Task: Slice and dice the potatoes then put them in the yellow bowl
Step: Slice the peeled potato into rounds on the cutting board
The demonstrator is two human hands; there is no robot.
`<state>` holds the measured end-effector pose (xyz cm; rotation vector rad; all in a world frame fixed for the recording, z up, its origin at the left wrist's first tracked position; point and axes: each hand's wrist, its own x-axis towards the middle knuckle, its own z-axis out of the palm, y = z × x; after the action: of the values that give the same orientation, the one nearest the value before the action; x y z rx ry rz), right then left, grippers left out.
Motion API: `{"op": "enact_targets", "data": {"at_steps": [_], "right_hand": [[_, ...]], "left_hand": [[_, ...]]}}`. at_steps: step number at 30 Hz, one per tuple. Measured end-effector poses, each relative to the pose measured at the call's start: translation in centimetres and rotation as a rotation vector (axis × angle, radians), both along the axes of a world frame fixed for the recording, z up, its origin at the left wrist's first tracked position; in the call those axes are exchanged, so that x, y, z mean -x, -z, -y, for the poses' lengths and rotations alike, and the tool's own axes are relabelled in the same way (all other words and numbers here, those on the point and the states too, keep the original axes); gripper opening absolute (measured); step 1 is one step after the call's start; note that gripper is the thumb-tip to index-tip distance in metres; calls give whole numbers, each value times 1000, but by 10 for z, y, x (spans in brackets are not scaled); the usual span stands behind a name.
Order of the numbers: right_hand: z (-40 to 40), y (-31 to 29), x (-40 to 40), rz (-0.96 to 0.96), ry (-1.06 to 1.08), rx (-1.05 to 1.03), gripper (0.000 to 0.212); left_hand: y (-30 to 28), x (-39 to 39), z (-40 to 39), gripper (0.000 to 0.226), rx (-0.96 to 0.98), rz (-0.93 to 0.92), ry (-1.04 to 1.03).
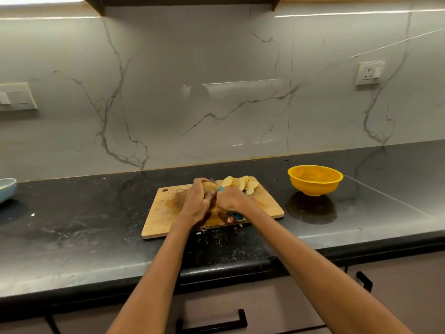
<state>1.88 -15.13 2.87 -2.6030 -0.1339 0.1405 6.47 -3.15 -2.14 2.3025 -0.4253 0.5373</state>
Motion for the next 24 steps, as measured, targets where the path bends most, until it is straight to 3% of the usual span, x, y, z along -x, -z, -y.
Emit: {"op": "enact_targets", "data": {"at_steps": [8, 13, 18, 24], "right_hand": [[9, -1, 16, -131, 30, 33, 26], [1, -5, 6, -133, 54, 31, 42], [2, 8, 18, -139, 65, 45, 19], [20, 20, 29, -34, 47, 14, 27]], "left_hand": [[-1, 0, 3, 35, 36, -31, -27], [-1, 5, 3, 34, 20, -14, -7], [-4, 2, -2, 35, 130, -89, -61], [-1, 0, -8, 40, 180, -145, -70]]}}
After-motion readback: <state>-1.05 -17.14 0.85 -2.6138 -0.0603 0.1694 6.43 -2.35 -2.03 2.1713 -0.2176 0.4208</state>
